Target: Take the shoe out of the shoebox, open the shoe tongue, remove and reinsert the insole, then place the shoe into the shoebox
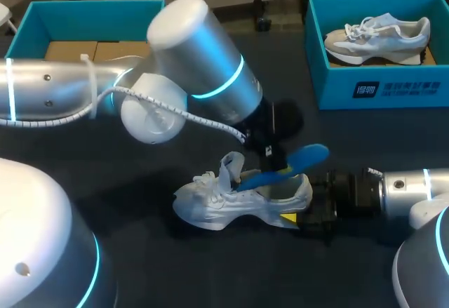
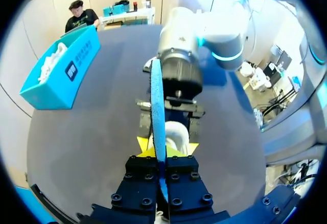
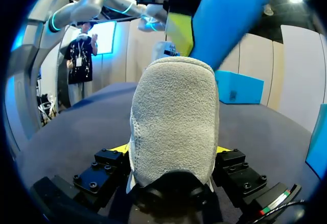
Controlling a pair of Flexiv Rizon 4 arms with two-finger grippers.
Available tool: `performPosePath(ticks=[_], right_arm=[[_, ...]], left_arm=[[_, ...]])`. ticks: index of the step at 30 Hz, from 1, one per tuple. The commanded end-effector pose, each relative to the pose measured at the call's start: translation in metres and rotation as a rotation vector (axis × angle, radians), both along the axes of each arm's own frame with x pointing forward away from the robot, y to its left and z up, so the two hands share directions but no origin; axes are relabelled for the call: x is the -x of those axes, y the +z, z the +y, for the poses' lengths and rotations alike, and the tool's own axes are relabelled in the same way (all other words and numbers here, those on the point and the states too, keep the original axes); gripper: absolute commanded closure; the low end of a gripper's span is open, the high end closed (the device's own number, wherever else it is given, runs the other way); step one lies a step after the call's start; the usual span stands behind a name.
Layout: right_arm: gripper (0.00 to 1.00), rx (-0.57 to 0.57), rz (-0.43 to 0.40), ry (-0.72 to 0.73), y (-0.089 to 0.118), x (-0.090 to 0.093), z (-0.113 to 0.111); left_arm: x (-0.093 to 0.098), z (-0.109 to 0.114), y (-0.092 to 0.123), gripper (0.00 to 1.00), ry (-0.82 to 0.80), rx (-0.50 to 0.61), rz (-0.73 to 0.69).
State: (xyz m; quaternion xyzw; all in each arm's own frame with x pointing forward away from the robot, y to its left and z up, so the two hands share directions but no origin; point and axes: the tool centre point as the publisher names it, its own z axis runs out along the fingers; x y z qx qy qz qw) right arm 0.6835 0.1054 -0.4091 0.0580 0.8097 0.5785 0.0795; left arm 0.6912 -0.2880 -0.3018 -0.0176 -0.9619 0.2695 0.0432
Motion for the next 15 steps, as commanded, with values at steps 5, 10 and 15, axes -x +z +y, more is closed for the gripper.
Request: performPosePath(ticks=[5, 10, 15], right_arm=[[1.00, 0.004, 0.001, -0.001, 0.001, 0.001, 0.001], [1.00, 0.004, 0.001, -0.001, 0.001, 0.001, 0.001], [1.00, 0.004, 0.001, -0.001, 0.001, 0.001, 0.001]], left_arm=[[0.013, 0.003, 0.054, 1.00, -0.033, 0.113, 0.042], [0.025, 0.003, 0.094, 1.00, -0.060, 0.216, 0.073], [0.041, 0.010, 0.142, 1.00, -0.084, 0.335, 0.107]])
